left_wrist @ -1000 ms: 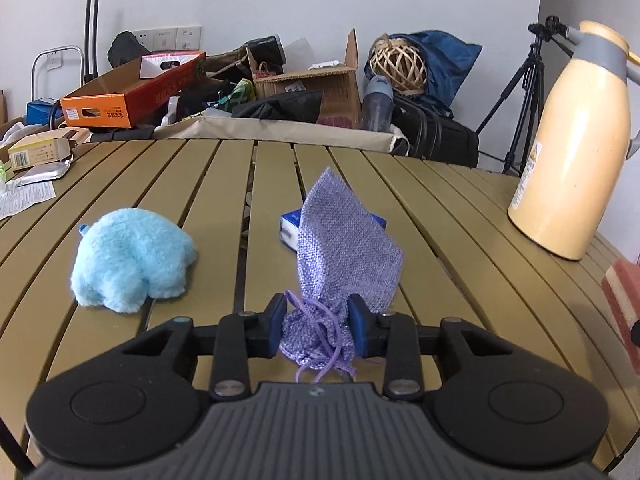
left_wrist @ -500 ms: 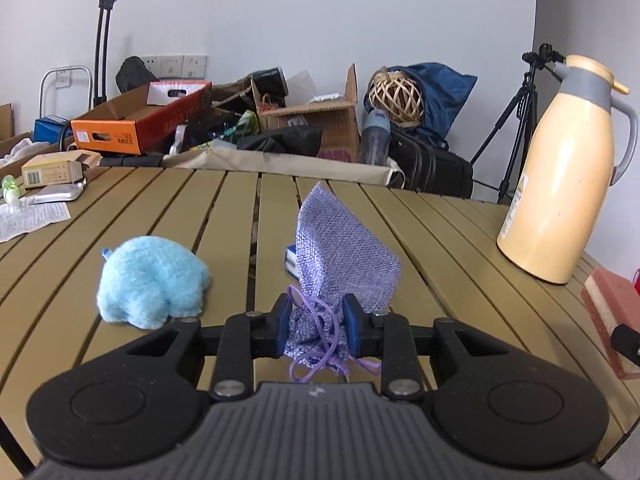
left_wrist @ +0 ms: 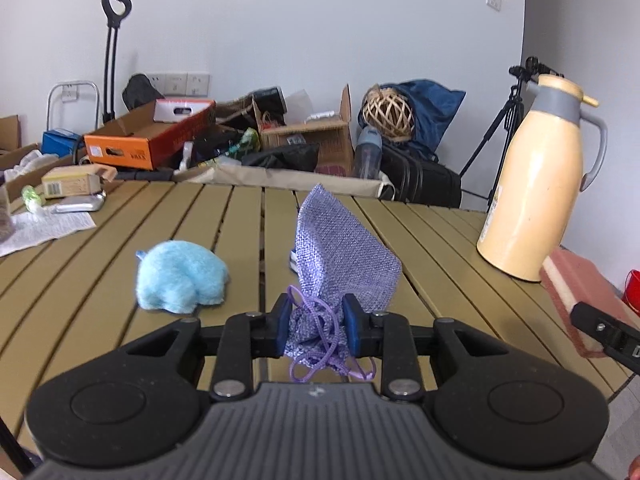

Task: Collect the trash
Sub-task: 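Carry the pouch and pink sponge off the table toward the black bin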

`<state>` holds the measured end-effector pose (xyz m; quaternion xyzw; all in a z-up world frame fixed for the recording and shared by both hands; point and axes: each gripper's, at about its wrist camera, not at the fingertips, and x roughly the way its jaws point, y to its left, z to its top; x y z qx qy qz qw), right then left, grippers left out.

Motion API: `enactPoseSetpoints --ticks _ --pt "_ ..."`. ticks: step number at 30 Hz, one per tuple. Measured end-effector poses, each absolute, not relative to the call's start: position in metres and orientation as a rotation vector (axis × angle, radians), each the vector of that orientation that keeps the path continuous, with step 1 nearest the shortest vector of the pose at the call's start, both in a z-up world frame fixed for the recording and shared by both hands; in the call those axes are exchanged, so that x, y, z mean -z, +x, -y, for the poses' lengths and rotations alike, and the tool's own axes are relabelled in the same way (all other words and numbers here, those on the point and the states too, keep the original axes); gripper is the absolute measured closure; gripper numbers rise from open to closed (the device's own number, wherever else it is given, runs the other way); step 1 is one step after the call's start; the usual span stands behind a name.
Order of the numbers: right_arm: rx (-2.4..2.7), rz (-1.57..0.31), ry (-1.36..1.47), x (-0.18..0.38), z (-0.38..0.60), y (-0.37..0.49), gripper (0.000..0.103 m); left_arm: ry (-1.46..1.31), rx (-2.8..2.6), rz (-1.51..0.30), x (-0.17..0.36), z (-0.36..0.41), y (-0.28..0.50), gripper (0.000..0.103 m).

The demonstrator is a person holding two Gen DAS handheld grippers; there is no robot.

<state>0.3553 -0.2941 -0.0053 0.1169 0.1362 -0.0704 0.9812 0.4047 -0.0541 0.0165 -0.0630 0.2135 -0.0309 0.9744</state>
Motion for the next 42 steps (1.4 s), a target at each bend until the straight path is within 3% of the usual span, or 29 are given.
enactPoseSetpoints --ticks 16,42 --pt "0.065 -0.235 0.208 -0.006 0.263 0.303 0.033 -0.157 0.060 -0.393 -0.034 0.023 0.324 0.075" --pt "-0.040 -0.326 0.175 0.011 0.213 0.206 0.033 -0.050 0.045 -0.448 -0.031 -0.011 0.206 0.075"
